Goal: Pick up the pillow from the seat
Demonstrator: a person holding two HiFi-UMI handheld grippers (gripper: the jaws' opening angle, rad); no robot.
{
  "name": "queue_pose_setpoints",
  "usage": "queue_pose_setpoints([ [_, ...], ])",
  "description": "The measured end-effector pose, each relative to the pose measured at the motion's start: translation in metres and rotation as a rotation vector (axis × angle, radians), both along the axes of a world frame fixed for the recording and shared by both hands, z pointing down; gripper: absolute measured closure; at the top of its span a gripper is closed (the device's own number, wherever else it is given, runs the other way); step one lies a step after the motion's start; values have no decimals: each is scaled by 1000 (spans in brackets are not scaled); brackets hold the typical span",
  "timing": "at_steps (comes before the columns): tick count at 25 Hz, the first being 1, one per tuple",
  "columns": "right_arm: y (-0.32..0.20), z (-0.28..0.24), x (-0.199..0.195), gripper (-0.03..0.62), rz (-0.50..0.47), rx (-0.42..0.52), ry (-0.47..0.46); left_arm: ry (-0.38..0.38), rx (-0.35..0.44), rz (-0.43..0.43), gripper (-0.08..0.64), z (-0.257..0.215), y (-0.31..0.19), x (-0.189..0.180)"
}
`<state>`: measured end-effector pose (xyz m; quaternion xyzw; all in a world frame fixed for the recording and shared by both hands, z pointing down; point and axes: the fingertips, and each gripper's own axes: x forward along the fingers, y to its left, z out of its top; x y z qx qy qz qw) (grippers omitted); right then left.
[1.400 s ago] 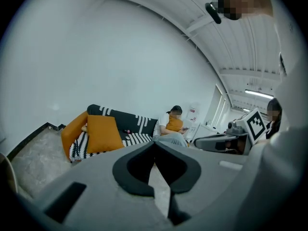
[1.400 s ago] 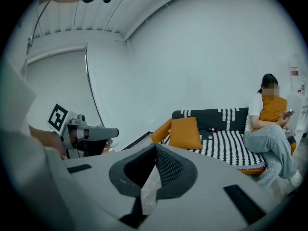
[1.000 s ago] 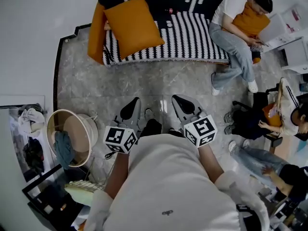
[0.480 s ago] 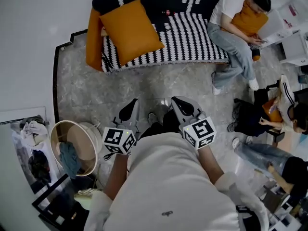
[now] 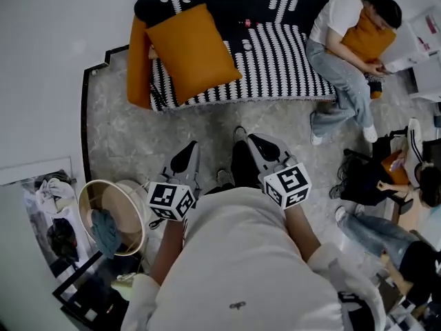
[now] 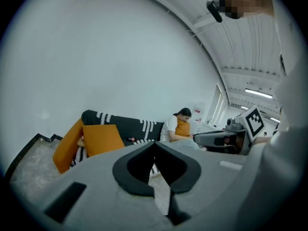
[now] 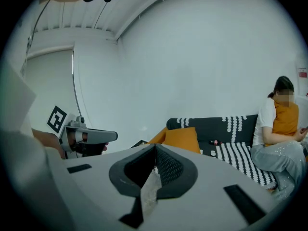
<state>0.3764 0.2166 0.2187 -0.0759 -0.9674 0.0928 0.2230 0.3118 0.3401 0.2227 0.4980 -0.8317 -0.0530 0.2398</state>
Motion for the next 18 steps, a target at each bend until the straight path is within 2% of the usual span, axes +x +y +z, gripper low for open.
queue_pose_setpoints([
  [9,-53,-16,-103,583,-112,-27,-51,-71,-29,-94,548,-28,-51,-96],
  [18,-106,-1,-164,583,-201,-60,-20,-38,-67,-153,548,-16,-110,-146],
])
